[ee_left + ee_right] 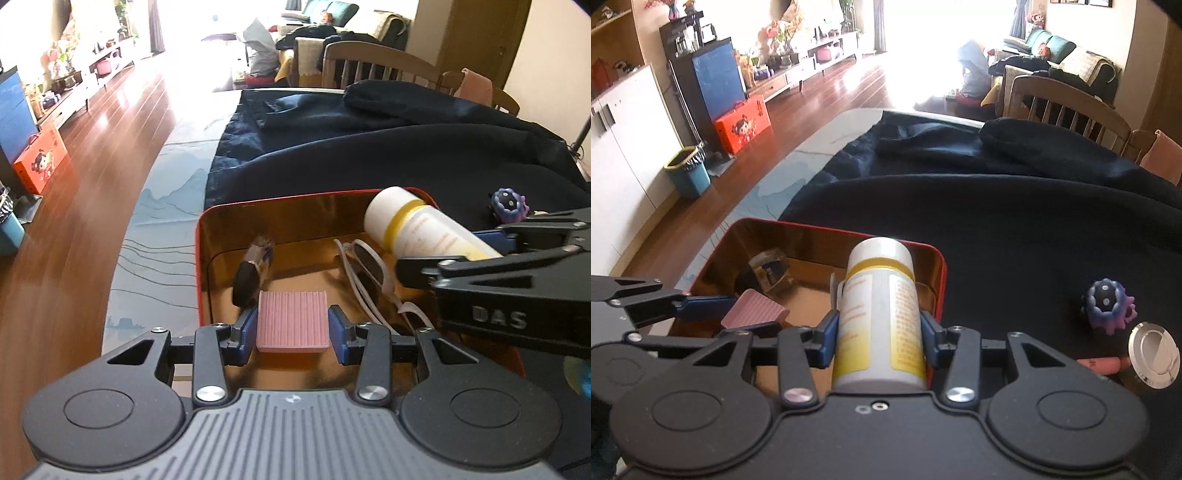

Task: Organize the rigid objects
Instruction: 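Lower and release the eraser with left tool while right tool releases the bottle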

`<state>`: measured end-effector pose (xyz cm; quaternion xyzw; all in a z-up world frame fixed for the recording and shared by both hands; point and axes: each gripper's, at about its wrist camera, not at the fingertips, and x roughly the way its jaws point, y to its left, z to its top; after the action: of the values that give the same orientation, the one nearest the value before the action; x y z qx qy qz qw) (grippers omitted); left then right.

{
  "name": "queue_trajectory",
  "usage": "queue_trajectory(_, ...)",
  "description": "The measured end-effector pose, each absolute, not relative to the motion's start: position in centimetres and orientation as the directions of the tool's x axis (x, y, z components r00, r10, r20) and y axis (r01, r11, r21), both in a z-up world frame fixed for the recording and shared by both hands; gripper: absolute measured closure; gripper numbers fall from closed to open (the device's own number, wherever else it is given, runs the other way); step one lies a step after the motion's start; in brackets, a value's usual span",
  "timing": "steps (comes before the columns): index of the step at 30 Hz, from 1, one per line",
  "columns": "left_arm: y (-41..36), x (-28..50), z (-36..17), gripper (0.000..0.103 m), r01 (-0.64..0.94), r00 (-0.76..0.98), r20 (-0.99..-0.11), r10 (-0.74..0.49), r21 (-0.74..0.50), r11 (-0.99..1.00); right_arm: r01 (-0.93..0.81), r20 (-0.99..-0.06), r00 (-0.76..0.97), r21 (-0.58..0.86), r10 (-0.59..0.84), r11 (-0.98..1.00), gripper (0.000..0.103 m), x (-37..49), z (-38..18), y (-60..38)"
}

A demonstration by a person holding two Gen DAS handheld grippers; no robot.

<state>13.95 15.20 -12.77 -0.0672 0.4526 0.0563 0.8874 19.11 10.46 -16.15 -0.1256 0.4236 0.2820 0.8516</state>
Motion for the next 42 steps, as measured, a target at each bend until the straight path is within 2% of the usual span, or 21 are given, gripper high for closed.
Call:
queue_trajectory(11, 14.0, 14.7, -13.4, 0.063, -0.108, 0.583, -0.811, 0.037, -0.032, 0.994, -0.571, -0.801, 0.474, 0.037, 0.366, 0.820, 0.062, 19.7, -16.3, 10.6)
queue_trajectory(23, 13.7, 15.9, -13.7, 0.063, -0.116, 0.563, -0.823, 0.069, 0.004, 0.993, -0.563, -0.781, 0.441, 0.142, 0.442, 0.814, 0.059, 18.7, -14.2, 8.0)
queue_trajectory(25, 13.8, 16.0, -13.7, 0.062, -0.124, 0.560, -0.826, 0.067, -0.004, 0.992, -0.560, -0.777, 0.444, 0.148, 0.446, 0.815, 0.055, 18.5, -13.9, 7.6)
queue_trajectory(27, 13.8, 16.0, -13.6, 0.059, -0.138, 0.557, -0.828, 0.067, -0.012, 0.990, -0.555, -0.773, 0.447, 0.155, 0.450, 0.817, 0.052, 18.5, -13.7, 7.3)
queue_trajectory(29, 13.9, 15.8, -13.3, 0.043, -0.150, 0.560, -0.826, 0.063, -0.026, 0.988, -0.547, -0.771, 0.449, 0.163, 0.452, 0.821, 0.052, 18.4, -13.6, 6.8)
queue_trajectory(31, 14.1, 15.5, -13.1, 0.038, -0.165, 0.568, -0.821, 0.055, -0.048, 0.985, -0.543, -0.766, 0.452, 0.170, 0.456, 0.823, 0.052, 18.3, -13.4, 6.4)
queue_trajectory(40, 13.7, 14.0, -11.8, 0.038, -0.207, 0.577, -0.814, 0.069, -0.065, 0.976, -0.555, -0.745, 0.461, 0.182, 0.483, 0.812, 0.051, 16.9, -12.5, 5.1)
queue_trajectory(42, 13.4, 13.6, -11.2, 0.038, -0.207, 0.587, -0.807, 0.066, -0.071, 0.976, -0.558, -0.737, 0.466, 0.184, 0.489, 0.809, 0.048, 16.6, -12.1, 4.9)
